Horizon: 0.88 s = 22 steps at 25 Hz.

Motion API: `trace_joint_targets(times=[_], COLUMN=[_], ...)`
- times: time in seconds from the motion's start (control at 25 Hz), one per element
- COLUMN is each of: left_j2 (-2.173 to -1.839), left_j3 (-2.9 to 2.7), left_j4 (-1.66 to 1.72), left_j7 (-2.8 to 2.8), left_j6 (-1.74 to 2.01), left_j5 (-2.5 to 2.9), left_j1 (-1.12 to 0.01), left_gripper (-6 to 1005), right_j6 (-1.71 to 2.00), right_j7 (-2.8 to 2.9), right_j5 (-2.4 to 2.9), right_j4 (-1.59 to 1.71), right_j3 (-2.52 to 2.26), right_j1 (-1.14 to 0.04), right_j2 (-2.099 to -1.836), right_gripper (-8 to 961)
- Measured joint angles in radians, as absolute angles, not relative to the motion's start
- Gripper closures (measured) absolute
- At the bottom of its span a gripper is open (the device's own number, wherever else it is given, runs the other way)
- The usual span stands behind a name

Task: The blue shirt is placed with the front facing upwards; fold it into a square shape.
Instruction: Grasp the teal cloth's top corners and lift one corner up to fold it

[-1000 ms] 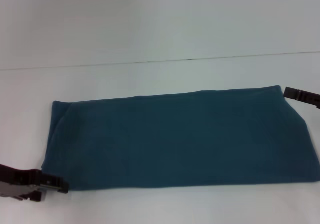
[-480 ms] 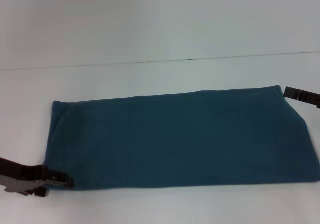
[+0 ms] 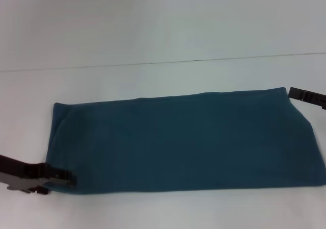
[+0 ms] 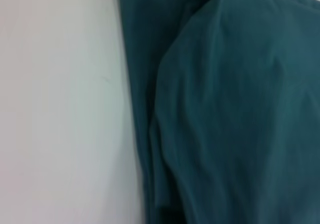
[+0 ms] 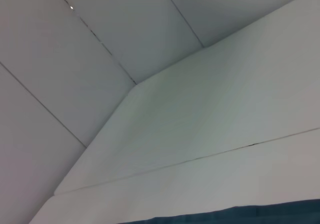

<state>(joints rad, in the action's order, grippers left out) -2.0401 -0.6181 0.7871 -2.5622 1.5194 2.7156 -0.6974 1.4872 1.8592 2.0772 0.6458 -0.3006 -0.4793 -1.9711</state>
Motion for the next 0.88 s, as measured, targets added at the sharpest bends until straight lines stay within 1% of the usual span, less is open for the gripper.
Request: trace_joint_targets(times=[0.56, 0.88], left_j2=[-2.043, -2.039], left_j3=[-0.617, -0.617], left_j4=[0.790, 0.794], left_j7=[-2.542, -2.538], left_j6=[1.522, 1.514], left_j5=[2.690, 2.691], left_j1=[-0.742, -0.734], left_gripper=[95, 96], right_j6=[1.488, 1.481], right_j7=[1.859, 1.856], right_j5=[2.068, 2.068], right_j4=[0.646, 0.642], right_j3=[-0.306, -0.305], right_j1=[-0.485, -0.485], right_j2=[-1.971, -1.971], right_gripper=[409, 409])
